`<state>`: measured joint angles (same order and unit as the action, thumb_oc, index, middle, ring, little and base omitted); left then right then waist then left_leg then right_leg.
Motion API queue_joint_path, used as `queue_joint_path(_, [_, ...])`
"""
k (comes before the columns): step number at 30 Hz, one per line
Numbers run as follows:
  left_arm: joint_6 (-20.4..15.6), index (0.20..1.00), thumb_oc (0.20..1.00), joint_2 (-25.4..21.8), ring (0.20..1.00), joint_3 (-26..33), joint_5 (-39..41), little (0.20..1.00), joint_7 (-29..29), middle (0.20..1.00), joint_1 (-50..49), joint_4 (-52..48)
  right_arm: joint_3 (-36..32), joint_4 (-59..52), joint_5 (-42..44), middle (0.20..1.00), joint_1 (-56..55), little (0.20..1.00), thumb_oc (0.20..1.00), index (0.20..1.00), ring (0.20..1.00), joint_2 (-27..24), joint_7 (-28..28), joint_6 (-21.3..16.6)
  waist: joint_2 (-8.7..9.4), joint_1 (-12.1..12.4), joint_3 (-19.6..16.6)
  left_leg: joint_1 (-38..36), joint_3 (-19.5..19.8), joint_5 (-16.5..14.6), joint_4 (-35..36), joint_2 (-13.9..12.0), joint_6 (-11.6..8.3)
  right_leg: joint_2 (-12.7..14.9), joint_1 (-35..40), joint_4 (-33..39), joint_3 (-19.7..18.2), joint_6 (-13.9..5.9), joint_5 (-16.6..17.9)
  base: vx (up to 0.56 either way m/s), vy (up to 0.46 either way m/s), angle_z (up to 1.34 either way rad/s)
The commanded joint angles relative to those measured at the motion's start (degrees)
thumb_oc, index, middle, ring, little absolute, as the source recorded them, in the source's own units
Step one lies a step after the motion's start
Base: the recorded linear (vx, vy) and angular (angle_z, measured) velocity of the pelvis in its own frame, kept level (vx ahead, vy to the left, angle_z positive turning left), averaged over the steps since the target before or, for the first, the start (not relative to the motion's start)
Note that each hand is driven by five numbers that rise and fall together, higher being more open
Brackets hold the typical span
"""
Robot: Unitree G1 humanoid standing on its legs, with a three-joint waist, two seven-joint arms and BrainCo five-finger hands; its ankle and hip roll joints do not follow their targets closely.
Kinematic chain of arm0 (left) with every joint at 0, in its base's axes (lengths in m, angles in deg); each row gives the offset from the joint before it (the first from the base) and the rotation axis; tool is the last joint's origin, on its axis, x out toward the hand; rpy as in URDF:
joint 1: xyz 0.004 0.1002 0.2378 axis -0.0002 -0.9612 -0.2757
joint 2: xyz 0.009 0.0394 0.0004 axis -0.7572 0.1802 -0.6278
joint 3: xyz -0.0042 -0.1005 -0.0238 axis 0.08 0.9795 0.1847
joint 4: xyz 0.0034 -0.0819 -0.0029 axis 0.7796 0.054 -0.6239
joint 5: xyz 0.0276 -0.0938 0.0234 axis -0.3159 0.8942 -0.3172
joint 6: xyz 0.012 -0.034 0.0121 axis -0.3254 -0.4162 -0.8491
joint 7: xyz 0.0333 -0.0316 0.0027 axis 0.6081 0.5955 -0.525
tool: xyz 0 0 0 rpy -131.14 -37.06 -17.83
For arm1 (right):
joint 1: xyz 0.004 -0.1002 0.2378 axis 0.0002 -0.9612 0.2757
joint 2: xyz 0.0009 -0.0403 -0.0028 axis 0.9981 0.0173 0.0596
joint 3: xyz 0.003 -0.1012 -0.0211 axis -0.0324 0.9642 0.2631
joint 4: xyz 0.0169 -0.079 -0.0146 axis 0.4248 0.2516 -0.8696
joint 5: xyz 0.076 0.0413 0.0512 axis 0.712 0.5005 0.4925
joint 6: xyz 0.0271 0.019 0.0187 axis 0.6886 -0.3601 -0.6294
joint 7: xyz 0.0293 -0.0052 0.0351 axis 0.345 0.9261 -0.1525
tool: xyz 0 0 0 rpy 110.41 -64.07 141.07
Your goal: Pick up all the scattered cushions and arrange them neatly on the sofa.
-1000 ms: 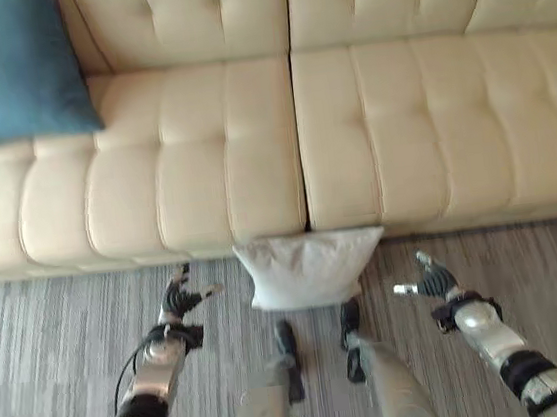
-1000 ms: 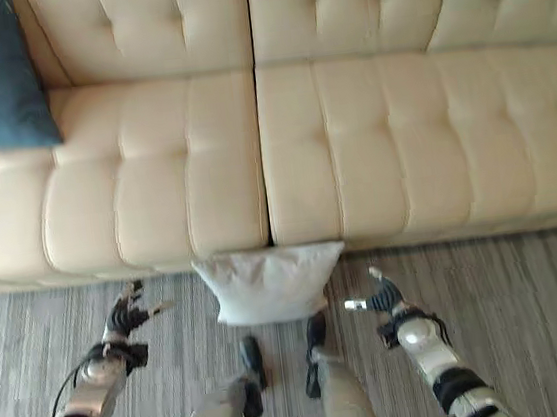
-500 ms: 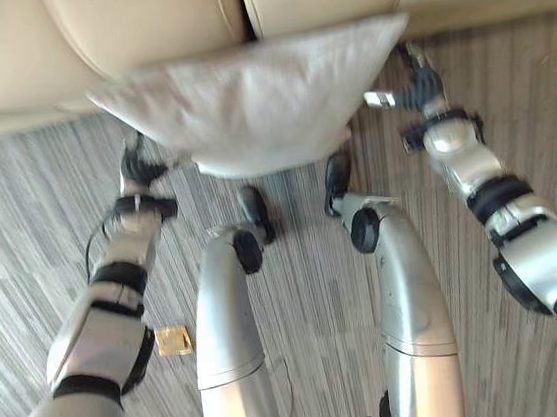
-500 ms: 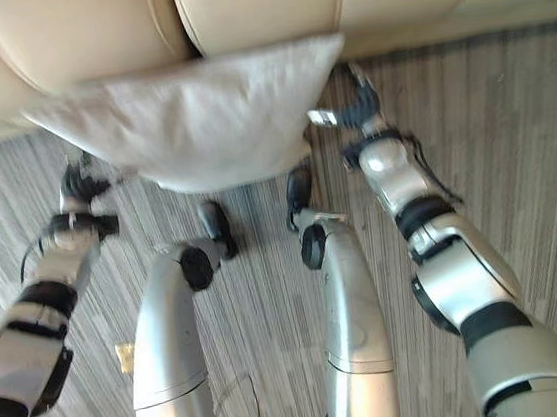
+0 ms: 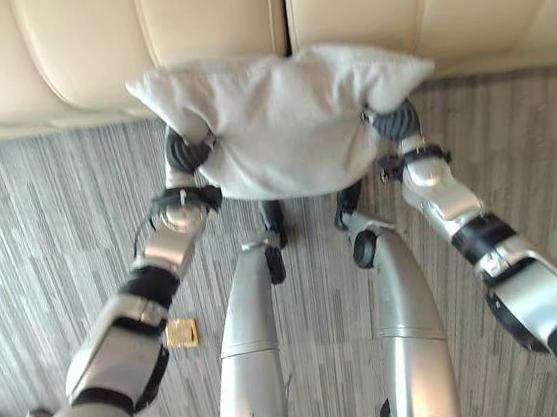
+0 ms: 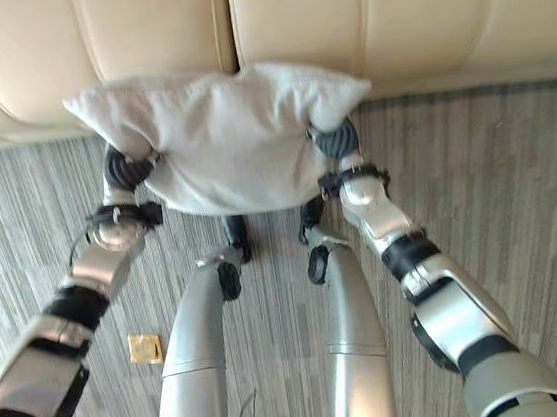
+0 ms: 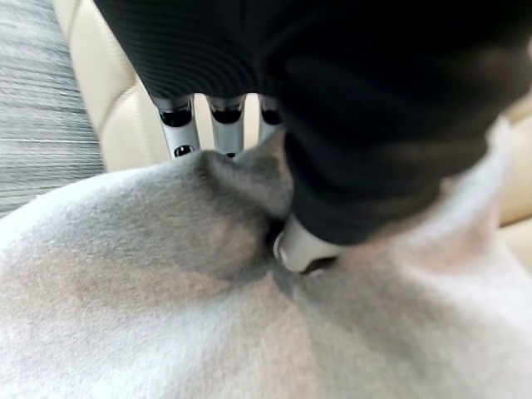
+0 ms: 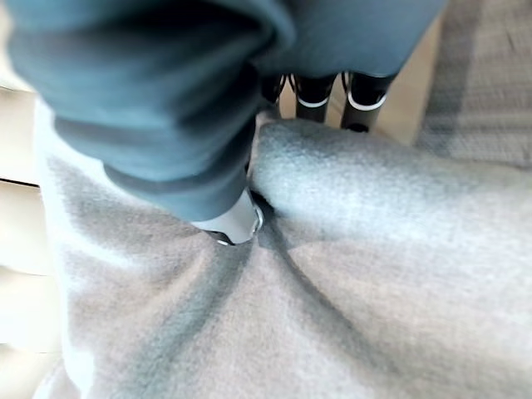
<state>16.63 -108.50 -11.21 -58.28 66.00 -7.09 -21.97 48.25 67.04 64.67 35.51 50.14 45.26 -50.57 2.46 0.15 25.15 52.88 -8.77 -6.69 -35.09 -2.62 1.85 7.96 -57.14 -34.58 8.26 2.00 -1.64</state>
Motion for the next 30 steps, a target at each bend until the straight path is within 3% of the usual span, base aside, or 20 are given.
queue_joint_path(1, [-6.6,0.2,0.2,2.56,0.2,-0.17,-4.25,0.2,-2.93,0.2,1.82,-7.84,0.72,-9.89,-4.85,0.2,2.51,0.2,0.2,0.2,0.2,5.66,6.38,-6.52,-0.44,-1.21,-2.56,-7.25,2.71,0.87,8.77,-0.46,-2.73,1.87,7.74,-3.25,-2.56,-7.05,-8.09,0.0,0.018,-0.07])
queue_joint_path(2, [-6.73,0.2,0.2,2.82,0.2,0.37,-4.35,0.2,-3.61,0.2,-1.08,-10.04,0.33,-13.03,-5.47,0.2,-0.29,0.2,0.2,0.2,0.2,5.28,7.18,-6.67,-0.25,-1.31,-2.88,-9.62,2.39,2.89,11.19,-0.59,-2.44,1.84,10.43,0.03,-1.72,-6.81,-5.74,0.02,0.012,-0.14])
queue_joint_path(7, [-7.36,0.2,0.2,3.07,0.2,4.08,-5.47,0.2,-8.65,0.2,-20.6,-23.17,-2.34,-30.89,-9.82,0.2,-18.49,0.2,0.2,0.2,0.2,2.55,13.02,-7.2,0.45,-2.17,-7.68,-30.04,1.8,3.89,22.06,0.29,-3.26,1.13,31.79,13.54,0.22,-8.53,-2.86,0.22,0.043,-0.14])
queue_joint_path(12, [-7.8,0.2,0.2,2.44,0.2,7.02,-3.58,0.2,-10.19,0.2,-28.63,-27.53,-3.94,-38.16,-8.92,0.2,-25.96,0.2,0.2,0.2,0.2,0.51,15.95,-7.45,0.51,-2.76,-11.42,-38.3,1.32,4.08,26.0,0.17,-3.59,0.63,40.43,18.74,0.45,-9.21,-2.0,0.21,0.039,-0.03])
queue_joint_path(15, [-7.96,0.2,0.2,0.76,0.2,8.29,-3.39,0.2,-11.59,0.2,-33.29,-31.99,-4.03,-42.26,-8.15,0.2,-29.32,0.2,0.2,0.2,0.2,-0.68,17.9,-6.99,0.94,-2.72,-14.41,-43.87,0.28,2.64,27.2,0.75,-3.28,-0.01,46.21,21.87,-0.12,-9.78,-2.01,0.27,0.103,-0.12])
queue_joint_path(21, [-7.3,0.2,0.2,-0.18,0.2,7.52,-3.73,0.2,-12.08,0.2,-34.98,-33.53,-2.81,-42.39,-9.18,0.2,-28.3,0.2,0.2,0.2,0.2,-0.81,17.52,-6.33,1.48,-2.01,-16.24,-48.38,-1.67,0.04,27.39,1.5,-2.01,0.39,49.82,22.77,-2.33,-11.52,-0.8,0.15,0.126,-0.23])
queue_joint_path(25, [-6.61,0.2,0.2,-1.57,0.2,7.79,-5.57,0.2,-12.17,0.2,-35.03,-34.41,-1.63,-42.21,-10.24,0.2,-26.61,0.2,0.2,0.2,0.2,-0.28,17.38,-5.83,1.73,-1.51,-15.49,-49.75,-2.58,-1.74,27.15,2.75,0.41,1.33,46.59,14.29,-4.96,-14.45,4.32,0.1,0.165,-0.4])
queue_joint_path(30, [-6.1,0.2,0.2,-2.29,0.2,8.04,-7.03,0.2,-13.19,0.2,-35.94,-34.62,-1.65,-42.26,-10.25,0.2,-28.73,0.2,0.2,0.2,0.2,-0.46,18.22,-5.81,1.0,-1.5,-14.32,-51.47,-1.65,-2.99,27.76,3.52,1.83,1.24,42.64,8.02,-5.05,-13.72,4.15,0.09,0.079,-0.26])
